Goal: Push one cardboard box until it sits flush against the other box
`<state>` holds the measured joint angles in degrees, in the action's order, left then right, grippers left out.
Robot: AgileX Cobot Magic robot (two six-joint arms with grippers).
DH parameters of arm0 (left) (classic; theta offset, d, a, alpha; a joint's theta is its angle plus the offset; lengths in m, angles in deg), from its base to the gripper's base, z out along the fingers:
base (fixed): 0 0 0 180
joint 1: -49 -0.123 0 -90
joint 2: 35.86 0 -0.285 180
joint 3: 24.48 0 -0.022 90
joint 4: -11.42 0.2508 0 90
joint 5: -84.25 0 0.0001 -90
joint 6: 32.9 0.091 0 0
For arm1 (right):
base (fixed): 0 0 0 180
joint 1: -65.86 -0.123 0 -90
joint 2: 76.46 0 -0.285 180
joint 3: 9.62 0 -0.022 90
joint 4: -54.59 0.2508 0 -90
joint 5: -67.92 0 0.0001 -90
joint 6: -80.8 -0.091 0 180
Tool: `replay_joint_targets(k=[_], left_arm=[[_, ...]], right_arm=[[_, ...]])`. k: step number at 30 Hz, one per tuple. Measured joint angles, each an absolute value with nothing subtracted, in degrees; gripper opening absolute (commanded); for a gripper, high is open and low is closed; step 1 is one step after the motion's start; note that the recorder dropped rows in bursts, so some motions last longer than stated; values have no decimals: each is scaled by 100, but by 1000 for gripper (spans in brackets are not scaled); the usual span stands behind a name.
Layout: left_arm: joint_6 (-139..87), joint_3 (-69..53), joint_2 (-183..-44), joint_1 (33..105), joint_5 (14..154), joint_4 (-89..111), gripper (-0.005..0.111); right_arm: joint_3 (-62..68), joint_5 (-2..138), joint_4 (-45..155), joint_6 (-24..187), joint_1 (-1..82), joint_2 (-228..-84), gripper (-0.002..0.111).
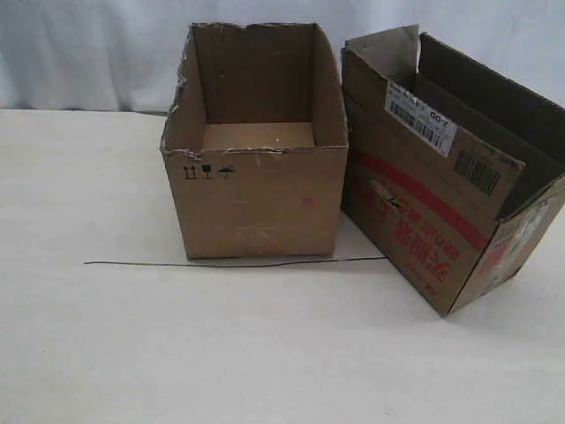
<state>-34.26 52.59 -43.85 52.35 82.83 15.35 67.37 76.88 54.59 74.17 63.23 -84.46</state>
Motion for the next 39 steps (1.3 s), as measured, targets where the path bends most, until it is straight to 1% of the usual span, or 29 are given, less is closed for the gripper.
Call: replay_joint_targets(k=[25,30,32,33,34,35,37,39], left_arm=[[-3426,5259,-4385,5235,8283,1535,0],[-3426,5259,-4385,5235,8283,1535,0],[-3426,5259,-4385,5235,8283,1535,0],[-3426,5259,-4385,5235,8283,1535,0],[-3426,5259,-4385,5235,8283,1535,0],[-3426,5259,-4385,5235,8283,1535,0],[-3426,5259,-4385,5235,8283,1535,0],[-3426,5259,-4385,5235,8283,1535,0]], right_arm=[[6737,7688,5281,7417,6323,-8446,5],[6737,7148,6354,7417,6323,-8446,5],[6737,6792,7281,7417,6323,-8446,5],[6737,6322,8399,7417,6323,-8446,5],[6737,6151,8825,7417,6323,-8446,5],[6737,5703,9774,7394,6323,-8446,5],[6737,5239,10485,7380,6323,-8446,5],[6737,4809,10719,7380,6323,-8437,5]])
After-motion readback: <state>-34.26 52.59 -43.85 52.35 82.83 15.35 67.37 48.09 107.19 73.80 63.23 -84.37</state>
